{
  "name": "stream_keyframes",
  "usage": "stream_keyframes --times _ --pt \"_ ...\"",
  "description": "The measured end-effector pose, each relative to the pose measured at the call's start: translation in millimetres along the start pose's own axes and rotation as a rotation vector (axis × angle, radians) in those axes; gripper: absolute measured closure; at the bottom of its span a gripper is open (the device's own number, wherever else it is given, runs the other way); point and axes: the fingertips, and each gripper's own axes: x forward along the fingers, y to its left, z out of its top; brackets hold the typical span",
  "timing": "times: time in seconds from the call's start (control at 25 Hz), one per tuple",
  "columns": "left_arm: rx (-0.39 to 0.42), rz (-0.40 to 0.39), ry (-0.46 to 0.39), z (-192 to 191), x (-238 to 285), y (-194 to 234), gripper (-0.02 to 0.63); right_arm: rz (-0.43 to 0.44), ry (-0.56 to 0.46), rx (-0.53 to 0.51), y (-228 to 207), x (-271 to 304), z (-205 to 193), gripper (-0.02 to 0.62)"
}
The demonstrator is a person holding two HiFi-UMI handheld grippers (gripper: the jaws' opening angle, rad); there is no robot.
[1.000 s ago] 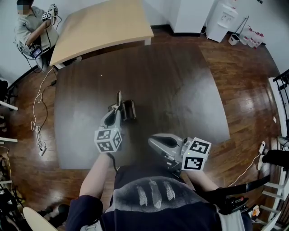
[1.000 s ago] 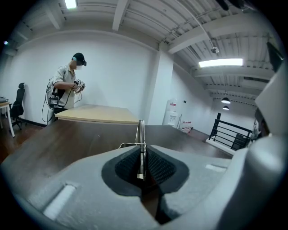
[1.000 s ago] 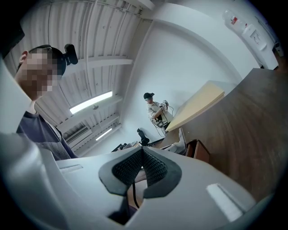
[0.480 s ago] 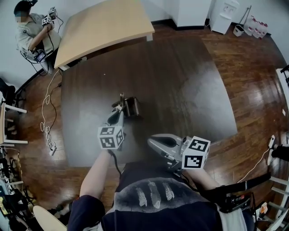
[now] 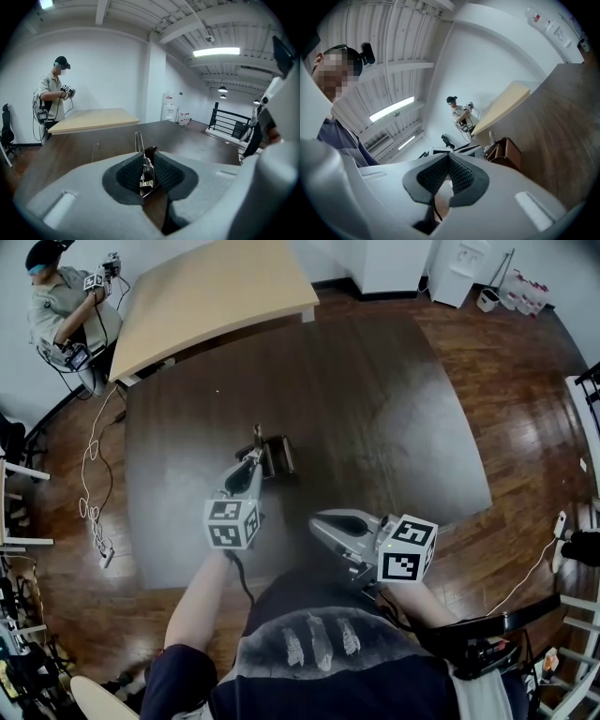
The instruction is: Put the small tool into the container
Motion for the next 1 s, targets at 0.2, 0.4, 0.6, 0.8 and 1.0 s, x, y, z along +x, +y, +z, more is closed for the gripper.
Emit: stream_keyframes --times 0.2,0.4,0.6,0.8,1.0 --pt "-0.018 -0.061 -0.099 18.7 -11.3 18.8 0.545 -0.073 -0.003 -0.039 -12.4 28.4 2.8 0.594" --pt "-0.091 -0.177 -0.168 34.9 -63.7 -0.4 0.546 -0.101 0.017 -0.105 25.1 33.7 8.7 0.594" --pt "-0.173 -0.322 -0.203 35.4 -83.8 -3.7 0.549 -0.133 0.035 -0.129 44.8 54.2 -0.4 0.594" --pt "-0.265 -0.428 -0.212 41.5 -86.1 -9.6 0.604 -0.177 0.038 -0.151 37.6 66.1 -5.5 0.594" --pt "-0.249 -0.529 -0.269 62.0 -104.1 -22.2 0.604 -0.192 0.032 -0.202 47.6 73.3 0.0 0.594"
